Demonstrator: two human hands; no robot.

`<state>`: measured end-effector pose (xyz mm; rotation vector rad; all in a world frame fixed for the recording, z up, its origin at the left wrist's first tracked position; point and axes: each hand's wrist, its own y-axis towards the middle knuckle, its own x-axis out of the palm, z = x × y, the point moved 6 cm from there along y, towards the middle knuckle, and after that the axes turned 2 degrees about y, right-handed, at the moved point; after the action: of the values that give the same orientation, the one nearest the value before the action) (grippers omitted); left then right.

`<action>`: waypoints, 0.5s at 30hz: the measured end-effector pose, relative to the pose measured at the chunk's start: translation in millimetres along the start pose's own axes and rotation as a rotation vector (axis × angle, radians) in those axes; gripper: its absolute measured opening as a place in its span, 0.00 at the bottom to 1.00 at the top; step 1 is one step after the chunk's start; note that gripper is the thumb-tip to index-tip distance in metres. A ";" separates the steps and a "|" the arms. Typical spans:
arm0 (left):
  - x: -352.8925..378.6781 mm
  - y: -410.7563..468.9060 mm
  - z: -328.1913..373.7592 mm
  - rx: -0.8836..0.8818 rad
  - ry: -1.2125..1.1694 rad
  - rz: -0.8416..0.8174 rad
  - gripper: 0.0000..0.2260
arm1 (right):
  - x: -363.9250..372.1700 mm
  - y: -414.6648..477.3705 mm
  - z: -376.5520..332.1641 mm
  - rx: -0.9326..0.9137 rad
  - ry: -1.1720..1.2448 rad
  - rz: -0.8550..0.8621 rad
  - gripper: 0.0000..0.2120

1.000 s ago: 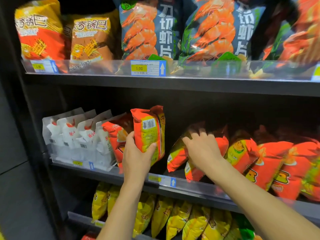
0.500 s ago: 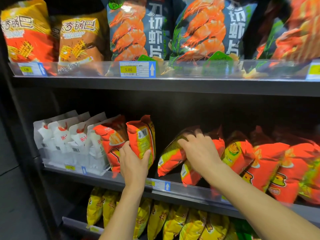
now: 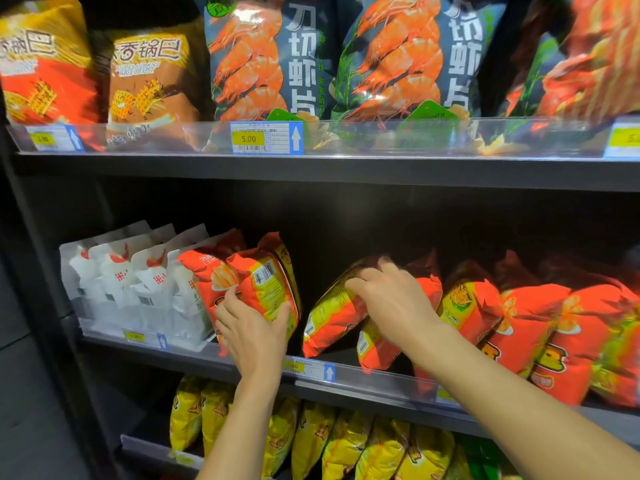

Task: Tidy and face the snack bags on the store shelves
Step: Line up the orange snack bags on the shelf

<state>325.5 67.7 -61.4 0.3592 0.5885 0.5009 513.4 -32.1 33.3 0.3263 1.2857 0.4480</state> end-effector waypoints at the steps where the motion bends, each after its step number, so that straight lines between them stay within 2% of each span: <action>1: -4.2 -3.9 3.4 0.030 -0.006 0.036 0.45 | -2.8 -0.2 -2.0 -0.014 0.017 0.034 0.20; 4: -16.9 -23.7 25.5 0.273 -0.088 0.119 0.39 | -10.6 -0.9 -2.6 -0.048 0.041 0.130 0.17; 5: -17.5 -32.2 35.6 0.376 -0.109 0.089 0.36 | -12.3 -1.0 -0.9 -0.052 0.049 0.168 0.17; 7: -9.6 -47.4 51.9 0.513 -0.134 -0.070 0.34 | -16.5 -1.6 0.1 -0.068 0.092 0.207 0.19; 9: 5.8 -58.3 61.1 0.540 -0.120 -0.250 0.40 | -22.7 -3.7 0.5 -0.077 0.135 0.235 0.21; 12: 26.3 -66.3 66.1 0.508 -0.060 -0.390 0.49 | -31.0 -8.9 1.2 -0.081 0.192 0.280 0.22; 15: 36.5 -67.2 64.5 0.471 -0.070 -0.440 0.48 | -36.5 -14.2 0.3 -0.090 0.198 0.307 0.25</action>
<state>413.8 20.8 -57.8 0.6705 0.6927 -0.0801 507.8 -62.4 57.4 0.4130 1.4078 0.8128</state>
